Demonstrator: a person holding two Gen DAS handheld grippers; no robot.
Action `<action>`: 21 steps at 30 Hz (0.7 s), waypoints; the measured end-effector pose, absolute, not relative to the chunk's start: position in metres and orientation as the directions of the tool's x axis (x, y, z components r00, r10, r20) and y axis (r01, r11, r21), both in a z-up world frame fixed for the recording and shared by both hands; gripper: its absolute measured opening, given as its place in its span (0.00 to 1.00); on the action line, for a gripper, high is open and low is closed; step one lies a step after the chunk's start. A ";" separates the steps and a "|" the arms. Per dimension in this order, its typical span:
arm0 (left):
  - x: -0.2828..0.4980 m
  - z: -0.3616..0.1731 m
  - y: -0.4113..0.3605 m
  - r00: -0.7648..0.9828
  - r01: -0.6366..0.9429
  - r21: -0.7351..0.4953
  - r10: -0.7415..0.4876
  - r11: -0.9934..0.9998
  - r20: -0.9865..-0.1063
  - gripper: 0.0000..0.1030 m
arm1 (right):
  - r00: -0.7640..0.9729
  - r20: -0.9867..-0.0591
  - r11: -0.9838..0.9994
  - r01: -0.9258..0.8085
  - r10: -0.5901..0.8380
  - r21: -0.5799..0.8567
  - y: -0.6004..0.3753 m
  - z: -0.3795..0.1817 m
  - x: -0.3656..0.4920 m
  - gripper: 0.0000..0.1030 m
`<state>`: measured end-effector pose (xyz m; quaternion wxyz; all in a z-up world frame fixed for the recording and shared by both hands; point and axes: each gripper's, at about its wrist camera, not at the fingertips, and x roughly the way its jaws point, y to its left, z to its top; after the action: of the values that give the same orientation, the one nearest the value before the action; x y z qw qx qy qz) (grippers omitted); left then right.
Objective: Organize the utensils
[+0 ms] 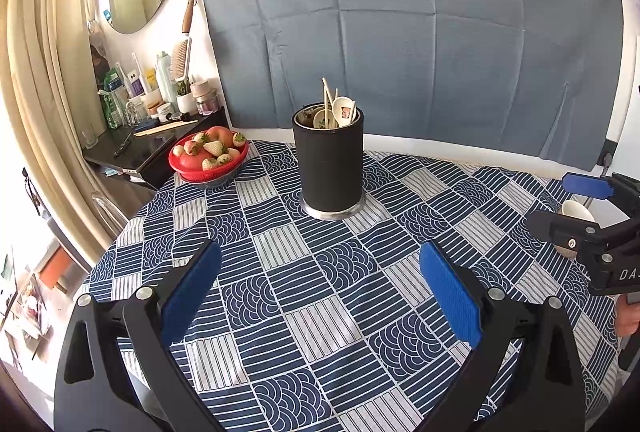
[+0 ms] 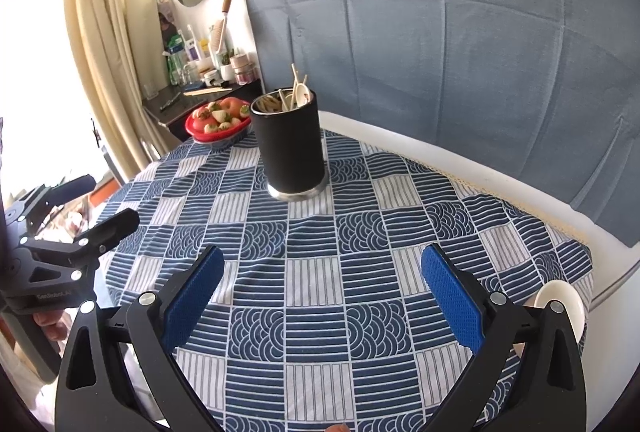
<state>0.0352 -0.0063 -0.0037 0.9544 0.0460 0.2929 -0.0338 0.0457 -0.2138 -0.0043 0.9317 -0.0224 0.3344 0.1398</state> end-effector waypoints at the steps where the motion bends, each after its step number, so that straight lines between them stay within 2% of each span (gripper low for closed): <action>1: 0.035 -0.003 -0.006 0.828 0.086 0.071 -0.032 0.994 -0.559 0.94 | 0.737 -0.630 0.960 -0.277 0.245 0.049 -0.214 -0.004 0.045 0.92; 21: 0.034 -0.005 0.002 0.829 0.073 0.067 -0.023 0.995 -0.559 0.94 | 0.744 -0.625 0.959 -0.282 0.236 0.025 -0.208 -0.003 0.042 0.92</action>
<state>0.0340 0.0022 -0.0048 0.9552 0.0429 0.2917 -0.0253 0.0425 -0.2083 -0.0032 0.9332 -0.0355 0.3295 0.1388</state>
